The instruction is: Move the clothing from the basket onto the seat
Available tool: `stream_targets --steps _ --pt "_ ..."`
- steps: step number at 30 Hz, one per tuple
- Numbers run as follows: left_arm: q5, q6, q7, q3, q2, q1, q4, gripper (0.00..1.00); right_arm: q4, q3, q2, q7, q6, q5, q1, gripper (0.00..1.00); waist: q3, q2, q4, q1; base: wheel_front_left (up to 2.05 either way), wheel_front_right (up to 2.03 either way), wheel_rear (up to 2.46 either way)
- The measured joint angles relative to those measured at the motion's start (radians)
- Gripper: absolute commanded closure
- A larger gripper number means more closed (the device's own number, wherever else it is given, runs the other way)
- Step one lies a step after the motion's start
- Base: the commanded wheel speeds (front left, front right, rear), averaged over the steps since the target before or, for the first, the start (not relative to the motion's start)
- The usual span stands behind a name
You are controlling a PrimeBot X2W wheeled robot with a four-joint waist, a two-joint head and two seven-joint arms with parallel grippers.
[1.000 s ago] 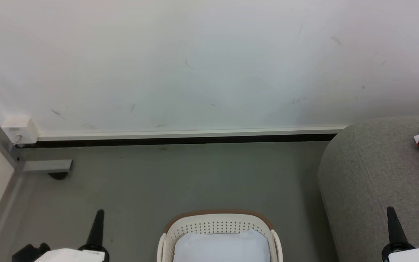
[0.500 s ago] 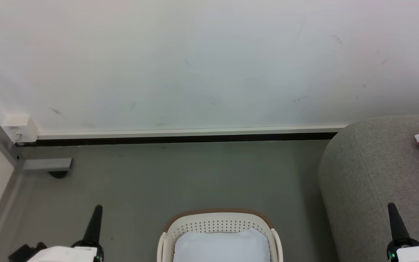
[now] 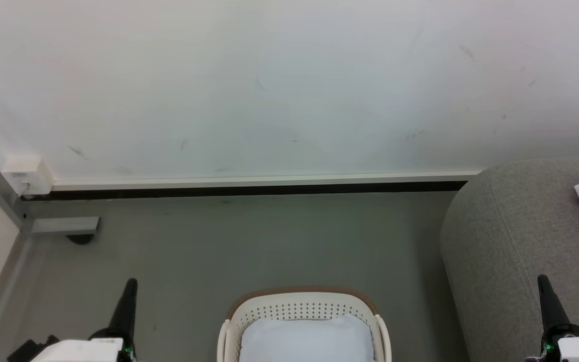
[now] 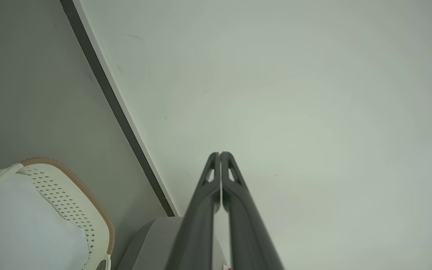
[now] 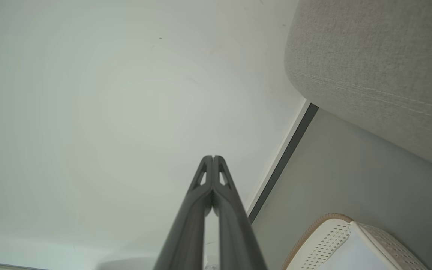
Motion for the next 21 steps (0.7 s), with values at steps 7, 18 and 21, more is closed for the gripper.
stream_targets --steps 7,18,21 --pt "-0.054 -0.004 0.013 0.007 -0.001 -0.002 -0.008 1.00 -0.010 -0.003 0.000 0.012 0.000 0.053 -0.002 1.00 0.003 0.0000 0.000 0.0000 0.00 0.00 0.00" --pt "-0.126 -0.009 0.035 0.019 -0.003 -0.005 -0.016 1.00 -0.024 -0.007 0.000 0.034 0.000 0.135 -0.002 1.00 0.007 0.0000 0.001 0.0000 0.00 0.00 0.00" --pt "-0.147 -0.010 0.039 0.023 -0.003 -0.006 -0.019 1.00 -0.027 -0.009 0.000 0.040 0.000 0.157 -0.003 1.00 0.008 0.0000 0.001 0.0000 0.00 0.00 0.00"
